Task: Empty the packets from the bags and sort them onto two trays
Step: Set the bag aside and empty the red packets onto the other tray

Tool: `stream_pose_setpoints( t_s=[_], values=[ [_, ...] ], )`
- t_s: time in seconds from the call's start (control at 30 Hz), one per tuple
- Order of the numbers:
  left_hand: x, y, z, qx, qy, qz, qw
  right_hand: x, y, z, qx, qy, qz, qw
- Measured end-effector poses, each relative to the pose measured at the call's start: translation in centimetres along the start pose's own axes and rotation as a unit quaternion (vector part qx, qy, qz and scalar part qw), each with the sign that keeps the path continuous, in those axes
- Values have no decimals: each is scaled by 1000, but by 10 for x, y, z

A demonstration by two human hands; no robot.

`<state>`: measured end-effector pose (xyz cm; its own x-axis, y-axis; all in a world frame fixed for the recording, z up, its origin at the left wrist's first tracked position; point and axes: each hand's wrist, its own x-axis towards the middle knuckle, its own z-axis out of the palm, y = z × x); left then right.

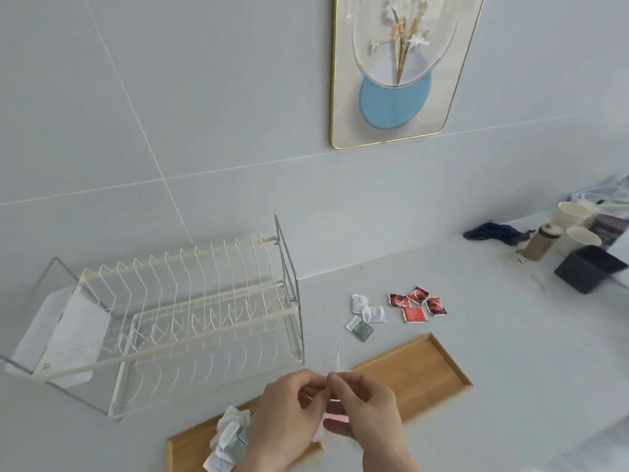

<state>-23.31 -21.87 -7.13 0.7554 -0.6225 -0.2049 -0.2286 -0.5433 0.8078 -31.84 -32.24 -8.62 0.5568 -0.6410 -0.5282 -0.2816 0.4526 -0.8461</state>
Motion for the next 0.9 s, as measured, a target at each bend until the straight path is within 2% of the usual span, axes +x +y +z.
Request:
stream_pose_setpoints(
  t_s=[0.13,0.37,0.5,0.7,0.83,0.9],
  values=[
    [-1,11,22,11,-26,-6,1000,10,6,-25,23,-6,19,1000],
    [-4,19,50,3,-10,-35,999,13,5,-60,92,-111,77,987],
    [-4,18,51,18,-2,-33,999,13,4,-67,68,-148,77,984],
    [2,6,43,3,17,-40,999,18,9,-50,-54,-63,1,997],
    [7,4,35,-40,-15,-46,998,12,3,-36,-150,-34,-60,986],
    [13,-3,25,-54,14,-55,997,11,-4,-36,-209,7,-89,974]
  ],
)
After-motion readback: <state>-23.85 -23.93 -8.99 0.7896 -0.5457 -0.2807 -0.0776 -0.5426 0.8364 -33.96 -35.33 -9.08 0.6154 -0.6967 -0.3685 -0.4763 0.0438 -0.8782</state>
